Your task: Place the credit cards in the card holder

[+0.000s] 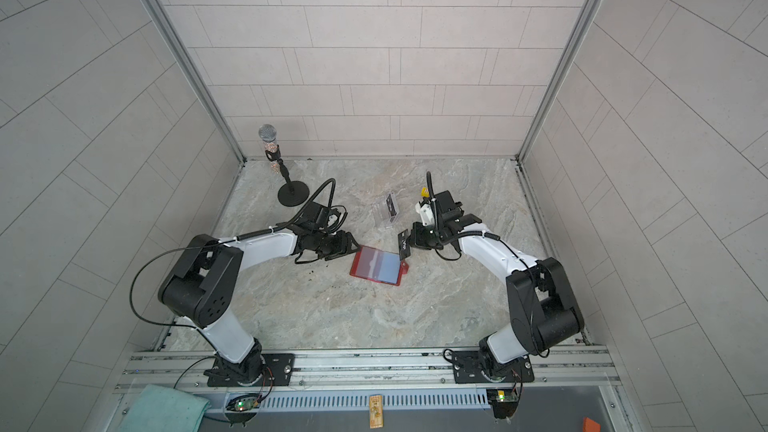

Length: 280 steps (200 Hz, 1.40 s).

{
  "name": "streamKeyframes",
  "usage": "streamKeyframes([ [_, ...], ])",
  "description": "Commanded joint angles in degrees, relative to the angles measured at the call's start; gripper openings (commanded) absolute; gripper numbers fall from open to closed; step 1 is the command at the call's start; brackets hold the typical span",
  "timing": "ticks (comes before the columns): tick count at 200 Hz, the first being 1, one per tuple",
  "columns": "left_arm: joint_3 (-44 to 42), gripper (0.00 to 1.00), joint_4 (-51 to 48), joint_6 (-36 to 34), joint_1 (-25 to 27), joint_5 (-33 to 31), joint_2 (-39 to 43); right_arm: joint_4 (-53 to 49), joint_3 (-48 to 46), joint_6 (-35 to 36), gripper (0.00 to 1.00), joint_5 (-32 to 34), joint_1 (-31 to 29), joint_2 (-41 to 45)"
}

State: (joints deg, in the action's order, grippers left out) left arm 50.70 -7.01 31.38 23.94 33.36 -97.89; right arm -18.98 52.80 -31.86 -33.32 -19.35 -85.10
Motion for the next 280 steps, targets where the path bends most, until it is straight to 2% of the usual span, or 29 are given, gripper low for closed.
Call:
streamKeyframes([
  [1, -2.2, 0.58, 5.2, 0.9, 0.5, 2.4, 1.8, 9.3, -3.4, -4.7, 0.00, -2.3, -1.0, 2.7],
  [61, -5.3, 0.46, 7.9, 3.8, 1.6, 0.6, 2.6, 18.3, -8.2, -10.3, 0.00, -3.4, -4.2, 1.5],
  [118, -9.2, 0.33, 11.0, 6.1, 3.3, -0.1, 4.0, 22.1, -9.8, -11.8, 0.00, -3.6, -6.1, -2.0],
  [157, -10.5, 0.17, 12.5, 7.6, 5.2, -0.3, 4.2, 23.2, -10.9, -12.2, 0.00, -3.8, -6.3, -3.3],
  [228, -13.9, 0.15, 15.0, 12.0, 8.1, -4.6, 5.7, 26.9, -14.6, -14.6, 0.00, -3.3, -6.2, -4.1],
  [280, -14.8, 0.15, 16.4, 12.7, 8.7, -5.1, 5.4, 30.1, -15.1, -16.0, 0.00, -4.8, -6.1, -6.1],
])
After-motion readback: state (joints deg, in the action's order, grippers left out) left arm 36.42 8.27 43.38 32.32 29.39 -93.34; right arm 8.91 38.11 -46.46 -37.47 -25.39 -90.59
